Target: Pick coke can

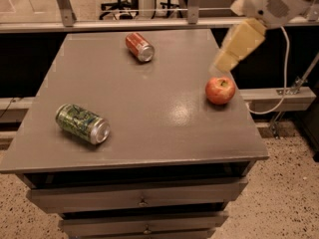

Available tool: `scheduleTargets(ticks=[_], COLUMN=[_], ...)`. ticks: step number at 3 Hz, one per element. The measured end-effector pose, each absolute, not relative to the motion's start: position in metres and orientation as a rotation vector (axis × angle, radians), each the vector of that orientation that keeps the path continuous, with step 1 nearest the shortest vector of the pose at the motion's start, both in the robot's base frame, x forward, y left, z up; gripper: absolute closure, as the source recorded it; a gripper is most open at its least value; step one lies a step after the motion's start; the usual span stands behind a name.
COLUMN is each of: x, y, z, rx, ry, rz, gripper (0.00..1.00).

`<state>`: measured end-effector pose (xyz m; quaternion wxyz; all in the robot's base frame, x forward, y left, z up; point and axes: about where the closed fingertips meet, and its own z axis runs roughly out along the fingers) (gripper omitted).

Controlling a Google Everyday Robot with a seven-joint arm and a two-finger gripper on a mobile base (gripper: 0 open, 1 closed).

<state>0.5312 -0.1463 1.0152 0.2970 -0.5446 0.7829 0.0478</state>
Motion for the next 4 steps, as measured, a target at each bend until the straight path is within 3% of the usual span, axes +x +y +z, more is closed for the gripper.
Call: scheduleTargets(ticks=[3,4], x=[0.702,0.718], y=[0.016,0.035], z=[0.993,0.983], rx=[-1.216,-1.200], ry=[2.128,2.143], rz=[0.381,0.406], gripper=[0.00,0.00])
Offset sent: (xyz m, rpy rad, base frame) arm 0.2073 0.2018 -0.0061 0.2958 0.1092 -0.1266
